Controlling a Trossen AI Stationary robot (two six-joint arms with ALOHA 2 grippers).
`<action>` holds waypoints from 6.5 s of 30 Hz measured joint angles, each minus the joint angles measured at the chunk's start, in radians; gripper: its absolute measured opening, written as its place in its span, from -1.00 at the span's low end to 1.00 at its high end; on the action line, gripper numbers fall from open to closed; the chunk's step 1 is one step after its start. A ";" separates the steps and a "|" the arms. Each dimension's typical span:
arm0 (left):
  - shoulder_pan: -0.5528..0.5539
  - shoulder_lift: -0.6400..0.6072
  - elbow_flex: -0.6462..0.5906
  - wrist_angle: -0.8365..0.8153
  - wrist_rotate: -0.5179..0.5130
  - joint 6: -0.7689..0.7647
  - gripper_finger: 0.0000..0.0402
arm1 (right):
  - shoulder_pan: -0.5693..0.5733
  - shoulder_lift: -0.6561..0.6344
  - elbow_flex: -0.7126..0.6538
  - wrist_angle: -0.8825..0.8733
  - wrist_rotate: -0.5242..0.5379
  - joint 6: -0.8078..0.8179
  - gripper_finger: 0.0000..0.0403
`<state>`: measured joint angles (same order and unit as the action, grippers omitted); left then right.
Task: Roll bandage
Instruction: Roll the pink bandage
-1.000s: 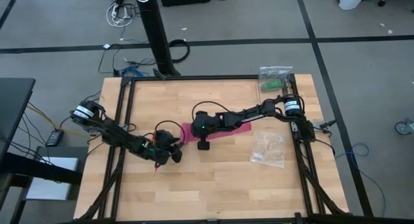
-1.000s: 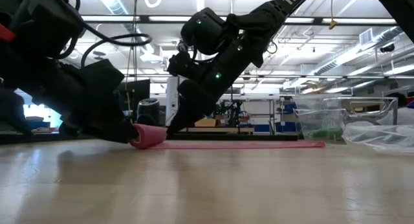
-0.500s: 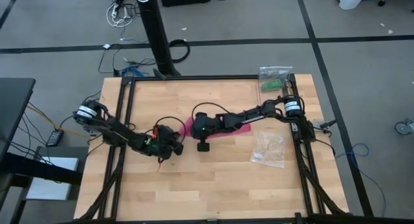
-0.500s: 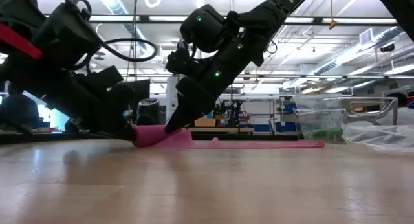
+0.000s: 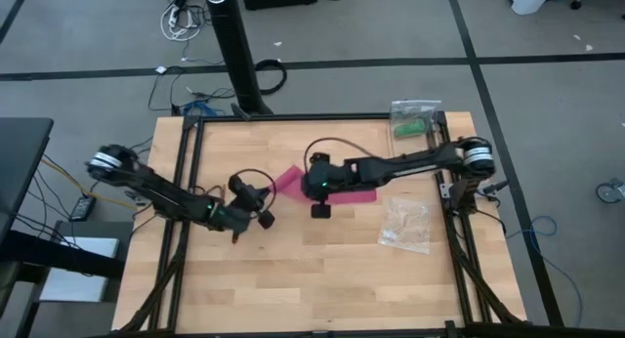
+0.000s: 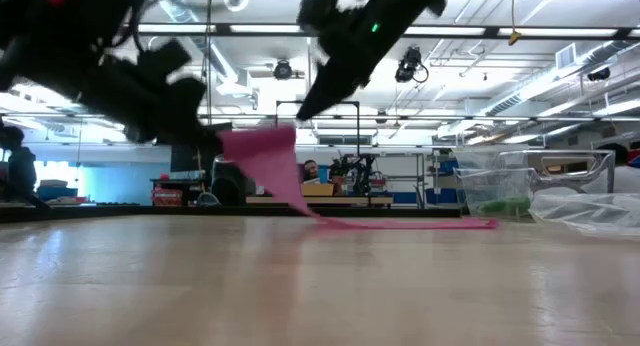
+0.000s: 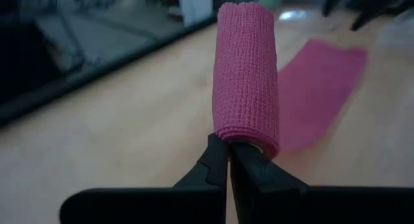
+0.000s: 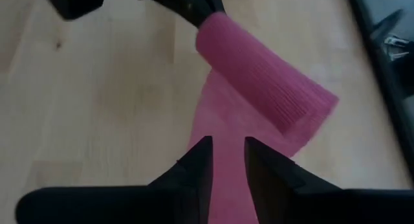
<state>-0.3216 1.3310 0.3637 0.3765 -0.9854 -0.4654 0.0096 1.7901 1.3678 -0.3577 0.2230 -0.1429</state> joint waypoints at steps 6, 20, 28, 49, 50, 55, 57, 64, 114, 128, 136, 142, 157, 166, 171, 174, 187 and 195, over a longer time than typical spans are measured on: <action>0.000 -0.260 -0.001 -0.012 0.071 0.324 -0.97 | -0.017 -0.179 -0.062 -0.002 -0.006 0.003 -0.50; 0.001 -0.467 0.000 0.022 0.238 0.650 -0.97 | 0.047 -0.304 -0.212 0.397 -0.121 -0.013 -0.51; 0.001 -0.467 0.000 0.055 0.260 0.661 -0.97 | 0.042 -0.303 -0.213 0.427 -0.122 -0.024 -0.51; 0.024 -0.450 0.027 0.106 0.302 0.639 -0.97 | 0.035 -0.303 -0.212 0.489 -0.148 -0.103 -0.51; 0.028 -0.442 0.036 0.105 0.303 0.639 -0.97 | 0.036 -0.303 -0.212 0.492 -0.147 -0.105 -0.51; 0.042 -0.405 0.071 0.073 0.322 0.639 -0.97 | 0.036 -0.304 -0.212 0.493 -0.120 -0.120 -0.51; 0.048 -0.392 0.076 0.063 0.326 0.624 -0.97 | 0.036 -0.304 -0.212 0.492 -0.112 -0.130 -0.51; 0.054 -0.381 0.076 0.078 0.328 0.617 -0.97 | 0.036 -0.304 -0.212 0.462 -0.116 -0.119 -0.51; 0.047 -0.542 -0.003 0.293 0.539 0.576 -0.32 | 0.040 -0.395 -0.212 0.413 -0.156 -0.134 -0.95; 0.044 -0.450 0.036 0.415 0.619 0.682 -0.31 | 0.012 -0.396 -0.212 0.492 -0.325 -0.100 -0.95; 0.048 -0.447 0.044 0.415 0.603 0.718 -0.31 | 0.012 -0.396 -0.212 0.491 -0.328 -0.093 -0.94; 0.049 -0.411 0.059 0.438 0.610 0.718 -0.32 | 0.012 -0.396 -0.212 0.490 -0.330 -0.093 -0.94; 0.067 -0.309 0.168 0.348 0.594 0.721 -0.32 | 0.015 -0.399 -0.212 0.468 -0.331 -0.090 -0.94; 0.067 -0.310 0.171 0.347 0.599 0.723 -0.75 | 0.015 -0.399 -0.212 0.466 -0.333 -0.094 -0.93; 0.087 -0.309 0.171 0.345 0.672 0.721 -0.90 | 0.015 -0.400 -0.212 0.449 -0.335 -0.092 -0.90; 0.104 -0.309 0.171 0.341 0.647 0.722 -0.90 | 0.011 -0.400 -0.212 0.435 -0.318 -0.075 -0.89; 0.160 -0.377 0.275 0.170 0.540 0.798 -0.90 | 0.010 -0.504 -0.212 0.108 -0.138 -0.044 -0.17; 0.163 -0.385 0.476 -0.154 0.546 0.842 -0.90 | -0.032 -0.482 -0.442 0.302 -0.291 0.028 -0.05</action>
<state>-0.1589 0.9463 0.8397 0.2222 -0.4393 0.3764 -0.0222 1.3080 0.9263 -0.0554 -0.0683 -0.1145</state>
